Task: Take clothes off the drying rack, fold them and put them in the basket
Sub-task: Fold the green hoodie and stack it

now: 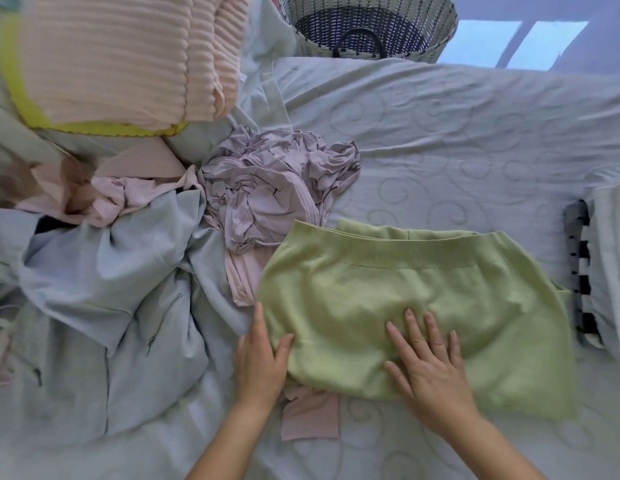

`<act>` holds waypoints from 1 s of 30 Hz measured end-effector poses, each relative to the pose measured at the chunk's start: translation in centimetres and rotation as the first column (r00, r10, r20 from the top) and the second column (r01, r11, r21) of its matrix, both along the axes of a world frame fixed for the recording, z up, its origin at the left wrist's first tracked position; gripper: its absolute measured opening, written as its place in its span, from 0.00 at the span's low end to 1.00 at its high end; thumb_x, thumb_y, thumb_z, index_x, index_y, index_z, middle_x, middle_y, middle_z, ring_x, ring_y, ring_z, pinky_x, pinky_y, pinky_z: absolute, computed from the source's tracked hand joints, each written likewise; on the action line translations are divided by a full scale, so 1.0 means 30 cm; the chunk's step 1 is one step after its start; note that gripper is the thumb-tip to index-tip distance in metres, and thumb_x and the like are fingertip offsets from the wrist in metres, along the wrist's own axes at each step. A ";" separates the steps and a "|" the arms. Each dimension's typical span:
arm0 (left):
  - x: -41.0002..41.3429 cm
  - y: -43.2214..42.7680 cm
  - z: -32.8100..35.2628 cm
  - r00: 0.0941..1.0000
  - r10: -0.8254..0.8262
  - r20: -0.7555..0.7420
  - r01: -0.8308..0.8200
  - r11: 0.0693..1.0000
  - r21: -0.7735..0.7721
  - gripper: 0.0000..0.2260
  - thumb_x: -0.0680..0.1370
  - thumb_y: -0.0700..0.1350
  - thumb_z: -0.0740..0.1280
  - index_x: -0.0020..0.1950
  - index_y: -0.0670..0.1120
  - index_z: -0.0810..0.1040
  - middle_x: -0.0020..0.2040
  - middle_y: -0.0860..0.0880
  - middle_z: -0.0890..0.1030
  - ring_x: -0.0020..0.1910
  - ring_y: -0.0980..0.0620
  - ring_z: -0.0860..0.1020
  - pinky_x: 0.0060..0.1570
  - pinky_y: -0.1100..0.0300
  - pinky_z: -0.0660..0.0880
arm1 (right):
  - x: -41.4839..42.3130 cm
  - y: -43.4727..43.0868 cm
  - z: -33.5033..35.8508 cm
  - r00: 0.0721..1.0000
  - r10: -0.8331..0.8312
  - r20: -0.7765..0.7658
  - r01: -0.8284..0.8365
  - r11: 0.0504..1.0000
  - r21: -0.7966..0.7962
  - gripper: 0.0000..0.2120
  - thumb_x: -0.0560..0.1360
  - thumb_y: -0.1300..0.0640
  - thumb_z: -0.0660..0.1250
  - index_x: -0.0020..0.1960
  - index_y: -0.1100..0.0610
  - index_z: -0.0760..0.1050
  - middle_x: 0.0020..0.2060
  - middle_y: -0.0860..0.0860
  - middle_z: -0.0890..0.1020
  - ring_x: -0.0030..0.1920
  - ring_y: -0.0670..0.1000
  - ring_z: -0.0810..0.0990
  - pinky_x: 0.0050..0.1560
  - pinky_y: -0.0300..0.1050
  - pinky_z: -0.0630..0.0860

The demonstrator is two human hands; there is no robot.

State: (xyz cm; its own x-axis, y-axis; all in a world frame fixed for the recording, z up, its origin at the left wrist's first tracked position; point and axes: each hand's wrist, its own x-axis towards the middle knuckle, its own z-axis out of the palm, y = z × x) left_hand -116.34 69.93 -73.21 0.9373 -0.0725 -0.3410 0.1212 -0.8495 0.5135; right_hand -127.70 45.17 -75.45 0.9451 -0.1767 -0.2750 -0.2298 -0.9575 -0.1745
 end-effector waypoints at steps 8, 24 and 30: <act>0.119 -0.048 0.004 0.967 0.216 -0.138 -0.243 0.944 -0.222 0.41 0.76 0.51 0.69 0.78 0.42 0.48 0.77 0.45 0.58 0.74 0.48 0.62 0.65 0.64 0.59 | 0.016 0.026 0.028 0.996 -0.084 0.020 0.084 0.996 0.025 0.29 0.79 0.35 0.41 0.76 0.45 0.57 0.74 0.51 0.65 0.76 0.54 0.53 0.72 0.56 0.44; -0.047 -0.059 0.099 0.932 0.358 -0.059 -0.361 0.931 -0.050 0.37 0.75 0.55 0.68 0.77 0.44 0.54 0.73 0.45 0.68 0.66 0.43 0.72 0.57 0.52 0.72 | 0.151 0.027 -0.041 0.999 -0.039 0.026 0.041 0.994 -0.101 0.33 0.74 0.36 0.52 0.76 0.49 0.60 0.74 0.52 0.64 0.74 0.57 0.60 0.72 0.56 0.43; -0.056 -0.075 0.109 0.970 0.231 -0.074 -0.233 0.972 -0.016 0.42 0.72 0.52 0.74 0.77 0.45 0.52 0.74 0.48 0.65 0.69 0.46 0.70 0.59 0.55 0.70 | 0.153 0.026 -0.040 0.998 -0.034 0.047 0.040 0.992 -0.117 0.33 0.73 0.36 0.53 0.75 0.49 0.62 0.73 0.52 0.66 0.73 0.56 0.58 0.71 0.57 0.47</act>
